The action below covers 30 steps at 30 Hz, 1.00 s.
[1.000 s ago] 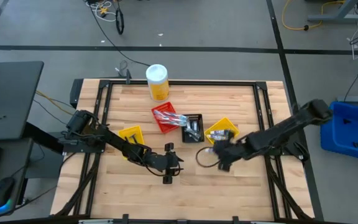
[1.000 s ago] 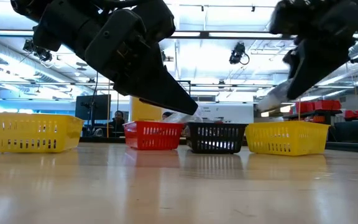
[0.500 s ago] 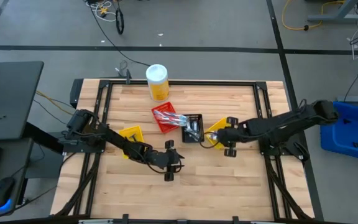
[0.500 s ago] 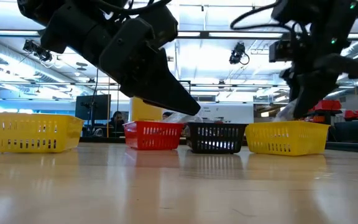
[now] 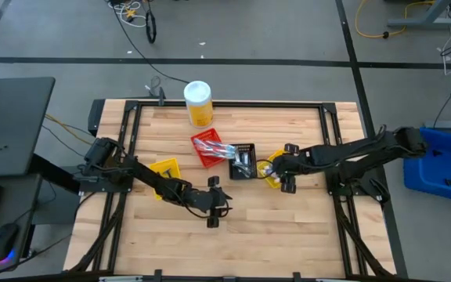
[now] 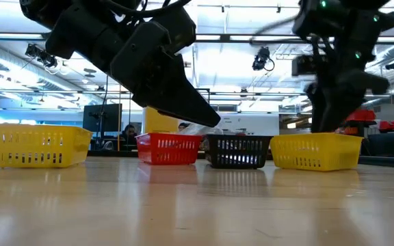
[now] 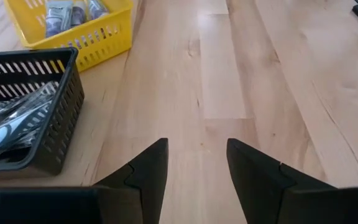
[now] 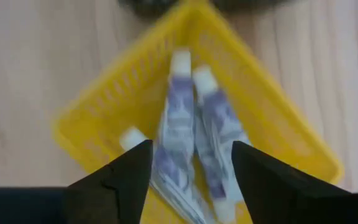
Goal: Pick & Place Travel size toiletries
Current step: Return to Home Position
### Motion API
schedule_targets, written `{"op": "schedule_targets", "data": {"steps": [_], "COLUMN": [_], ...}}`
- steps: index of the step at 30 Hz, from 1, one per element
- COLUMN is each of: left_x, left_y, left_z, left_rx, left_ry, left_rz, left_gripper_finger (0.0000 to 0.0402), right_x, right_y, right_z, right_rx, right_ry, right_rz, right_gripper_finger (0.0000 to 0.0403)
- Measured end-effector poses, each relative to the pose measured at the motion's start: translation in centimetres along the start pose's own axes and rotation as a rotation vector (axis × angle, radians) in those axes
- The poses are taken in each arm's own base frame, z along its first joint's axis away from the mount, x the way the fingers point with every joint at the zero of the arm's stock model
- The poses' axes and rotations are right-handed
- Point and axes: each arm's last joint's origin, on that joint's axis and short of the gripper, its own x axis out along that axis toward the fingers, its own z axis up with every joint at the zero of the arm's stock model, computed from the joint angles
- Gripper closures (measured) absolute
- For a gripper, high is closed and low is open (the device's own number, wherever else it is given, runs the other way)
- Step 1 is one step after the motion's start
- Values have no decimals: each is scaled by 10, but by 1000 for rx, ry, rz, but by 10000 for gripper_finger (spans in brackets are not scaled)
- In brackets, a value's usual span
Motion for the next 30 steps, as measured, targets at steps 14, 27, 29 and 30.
{"op": "schedule_targets", "data": {"steps": [14, 27, 29, 30], "left_x": [-120, -247, -250, -251], "left_y": [33, 80, 85, 87], "left_z": [60, 24, 5, -3], "left_rx": [9, -29, -26, -24], "left_ry": [19, -221, -281, -318], "left_rz": [160, 91, 60, 50], "left_gripper_finger": [228, 228, 228, 228], "right_x": [-100, -149, -143, -140], "right_y": [2, -16, -17, -17], "right_z": [53, -10, -21, -26], "right_rx": [-61, -80, -94, -100], "right_ry": [-354, -673, -732, -772], "right_rz": [167, 191, 182, 176], "right_gripper_finger": [244, 396, 396, 396]}}
